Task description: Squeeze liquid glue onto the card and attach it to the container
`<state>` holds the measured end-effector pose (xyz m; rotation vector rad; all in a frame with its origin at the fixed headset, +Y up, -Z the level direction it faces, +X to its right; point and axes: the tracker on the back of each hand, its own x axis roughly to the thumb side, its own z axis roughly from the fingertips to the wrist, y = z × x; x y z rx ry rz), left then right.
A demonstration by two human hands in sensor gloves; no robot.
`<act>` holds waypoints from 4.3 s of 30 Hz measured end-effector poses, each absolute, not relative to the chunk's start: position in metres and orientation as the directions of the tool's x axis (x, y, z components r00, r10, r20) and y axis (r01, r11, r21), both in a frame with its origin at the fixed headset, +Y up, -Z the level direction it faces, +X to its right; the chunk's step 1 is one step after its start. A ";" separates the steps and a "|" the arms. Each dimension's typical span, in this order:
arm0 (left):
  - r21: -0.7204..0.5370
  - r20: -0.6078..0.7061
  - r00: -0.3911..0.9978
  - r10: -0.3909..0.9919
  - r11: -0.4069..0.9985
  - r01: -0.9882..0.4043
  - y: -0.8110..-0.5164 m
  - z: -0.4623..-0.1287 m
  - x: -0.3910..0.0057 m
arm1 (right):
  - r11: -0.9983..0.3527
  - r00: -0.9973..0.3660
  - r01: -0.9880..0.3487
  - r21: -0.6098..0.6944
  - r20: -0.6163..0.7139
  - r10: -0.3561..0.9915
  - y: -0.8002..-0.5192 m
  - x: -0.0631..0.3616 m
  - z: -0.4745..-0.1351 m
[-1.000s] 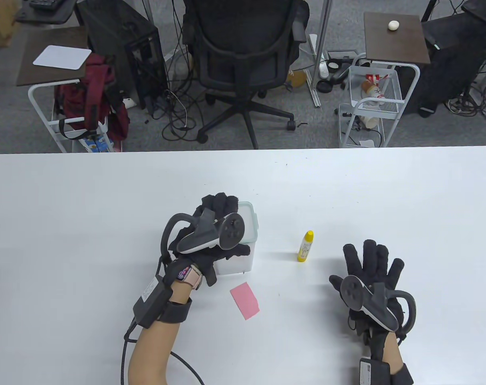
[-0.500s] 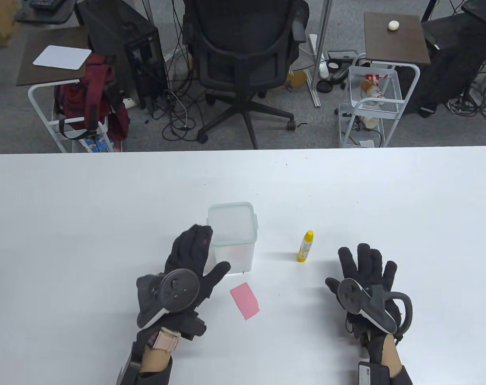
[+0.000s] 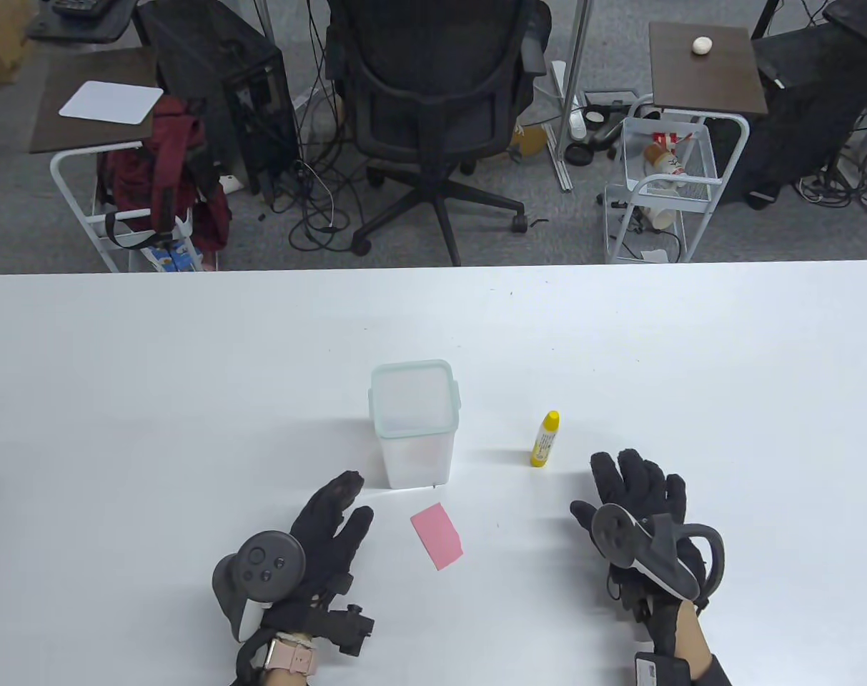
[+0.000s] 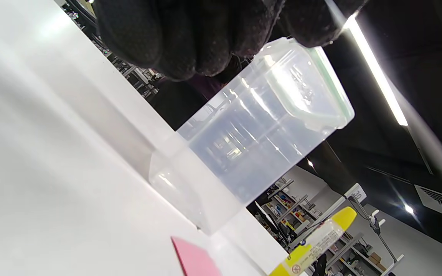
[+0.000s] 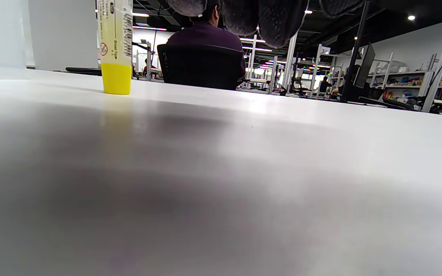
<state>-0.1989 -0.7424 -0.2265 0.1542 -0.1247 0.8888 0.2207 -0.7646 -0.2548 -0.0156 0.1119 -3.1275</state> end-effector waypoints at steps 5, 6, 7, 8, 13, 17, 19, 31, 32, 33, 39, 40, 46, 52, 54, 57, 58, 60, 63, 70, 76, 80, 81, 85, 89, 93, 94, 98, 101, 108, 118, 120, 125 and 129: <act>0.084 0.160 0.606 0.779 0.601 -0.795 -0.745 -0.225 -0.201 | -0.979 -0.981 -0.192 -0.072 -0.001 0.193 -0.764 0.223 -0.260; 0.086 0.157 0.609 0.778 0.603 -0.793 -0.746 -0.225 -0.202 | -0.969 -0.971 -0.238 -0.066 -0.003 0.239 -0.765 0.223 -0.263; 0.085 0.152 0.608 0.779 0.603 -0.793 -0.747 -0.226 -0.202 | -0.958 -0.960 -0.280 -0.065 -0.011 0.281 -0.764 0.222 -0.267; 0.083 0.147 0.602 0.785 0.597 -0.798 -0.748 -0.227 -0.203 | -0.945 -0.946 -0.323 -0.061 -0.018 0.324 -0.765 0.221 -0.271; 0.074 0.133 0.584 0.801 0.579 -0.812 -0.751 -0.228 -0.203 | -0.869 -0.868 -0.495 -0.001 -0.044 0.495 -0.768 0.210 -0.293; 0.075 0.123 0.578 0.807 0.573 -0.816 -0.752 -0.228 -0.205 | -0.777 -0.776 -0.629 0.029 -0.078 0.626 -0.774 0.201 -0.314; 0.076 0.118 0.572 0.811 0.567 -0.820 -0.752 -0.229 -0.206 | -0.737 -0.736 -0.675 0.037 -0.095 0.670 -0.775 0.197 -0.321; 0.049 0.102 0.565 0.819 0.563 -0.825 -0.755 -0.233 -0.206 | -0.750 -0.753 -0.657 -0.080 0.009 0.658 -0.766 0.187 -0.314; 0.048 0.103 0.560 0.822 0.559 -0.828 -0.755 -0.233 -0.205 | -0.762 -0.766 -0.642 -0.084 0.028 0.643 -0.765 0.186 -0.308; 0.047 0.104 0.557 0.824 0.556 -0.830 -0.755 -0.233 -0.205 | -0.768 -0.771 -0.636 -0.075 0.040 0.635 -0.764 0.184 -0.303; 0.041 0.129 0.553 0.823 0.552 -0.833 -0.751 -0.228 -0.199 | -0.778 -0.776 -0.627 -0.036 0.109 0.621 -0.758 0.173 -0.270; 0.041 0.135 0.553 0.822 0.553 -0.832 -0.751 -0.228 -0.198 | -0.776 -0.774 -0.630 -0.033 0.115 0.623 -0.757 0.172 -0.267; 0.031 0.178 0.551 0.815 0.555 -0.832 -0.745 -0.224 -0.190 | -0.768 -0.762 -0.640 -0.028 0.150 0.630 -0.754 0.166 -0.241; -0.002 0.304 0.546 0.781 0.573 -0.819 -0.728 -0.210 -0.164 | -0.712 -0.692 -0.702 0.017 0.217 0.688 -0.749 0.149 -0.222; -0.008 0.353 0.543 0.762 0.583 -0.813 -0.721 -0.205 -0.153 | -0.720 -0.690 -0.693 0.034 0.257 0.676 -0.747 0.138 -0.216; -0.057 0.410 0.506 0.759 0.574 -0.817 -0.714 -0.198 -0.135 | -0.750 -0.687 -0.658 0.064 0.356 0.634 -0.745 0.120 -0.206; -0.073 0.418 0.494 0.763 0.570 -0.818 -0.713 -0.196 -0.132 | -0.755 -0.686 -0.652 0.070 0.370 0.627 -0.745 0.117 -0.205; -0.141 0.441 0.457 0.773 0.562 -0.815 -0.711 -0.192 -0.120 | -0.773 -0.678 -0.627 0.094 0.424 0.601 -0.745 0.109 -0.199; -0.206 0.461 0.430 0.777 0.564 -0.800 -0.711 -0.189 -0.109 | -0.807 -0.683 -0.582 0.099 0.480 0.551 -0.744 0.102 -0.194; -0.159 0.473 0.469 0.746 0.596 -0.787 -0.713 -0.188 -0.101 | -0.852 -0.691 -0.510 0.121 0.532 0.489 -0.747 0.099 -0.191; -0.023 0.500 0.569 0.653 0.667 -0.745 -0.707 -0.187 -0.105 | -0.862 -0.692 -0.491 0.124 0.544 0.473 -0.747 0.098 -0.190; 0.039 0.466 0.617 0.634 0.682 -0.730 -0.710 -0.189 -0.112 | -0.876 -0.694 -0.472 0.101 0.569 0.440 -0.744 0.095 -0.187; 0.011 0.456 0.597 0.660 0.667 -0.745 -0.711 -0.191 -0.114 | -0.882 -0.701 -0.461 0.092 0.572 0.426 -0.744 0.094 -0.186; -0.136 0.426 0.448 0.786 0.545 -0.828 -0.719 -0.193 -0.114 | -0.868 -0.716 -0.487 0.092 0.527 0.458 -0.746 0.097 -0.189; -0.152 0.468 0.462 0.753 0.584 -0.798 -0.718 -0.194 -0.112 | -0.863 -0.721 -0.495 0.097 0.508 0.471 -0.747 0.098 -0.192; -0.012 0.482 0.581 0.656 0.668 -0.744 -0.713 -0.193 -0.116 | -0.869 -0.719 -0.481 0.116 0.516 0.466 -0.749 0.096 -0.192; 0.008 0.473 0.598 0.647 0.676 -0.737 -0.713 -0.193 -0.118 | -0.873 -0.720 -0.474 0.115 0.520 0.459 -0.749 0.095 -0.191; -0.070 0.454 0.533 0.714 0.624 -0.778 -0.717 -0.194 -0.120 | -0.872 -0.720 -0.476 0.111 0.521 0.459 -0.748 0.093 -0.191; -0.125 0.466 0.481 0.743 0.593 -0.795 -0.719 -0.195 -0.117 | -0.870 -0.721 -0.479 0.114 0.514 0.465 -0.749 0.093 -0.192; 0.018 0.457 0.648 0.608 0.723 -0.691 -0.713 -0.194 -0.124 | -0.890 -0.722 -0.438 0.126 0.541 0.432 -0.751 0.088 -0.191; -0.002 0.491 0.627 0.605 0.721 -0.693 -0.714 -0.194 -0.122 | -0.885 -0.725 -0.447 0.128 0.528 0.442 -0.751 0.086 -0.192; 0.036 0.493 0.670 0.555 0.756 -0.653 -0.712 -0.193 -0.123 | -0.891 -0.725 -0.435 0.131 0.536 0.433 -0.751 0.085 -0.191; -0.003 0.469 0.641 0.607 0.727 -0.687 -0.715 -0.195 -0.126 | -0.896 -0.728 -0.426 0.125 0.541 0.421 -0.751 0.084 -0.190; -0.067 0.506 0.577 0.641 0.696 -0.715 -0.718 -0.196 -0.124 | -0.884 -0.731 -0.451 0.126 0.516 0.447 -0.751 0.086 -0.193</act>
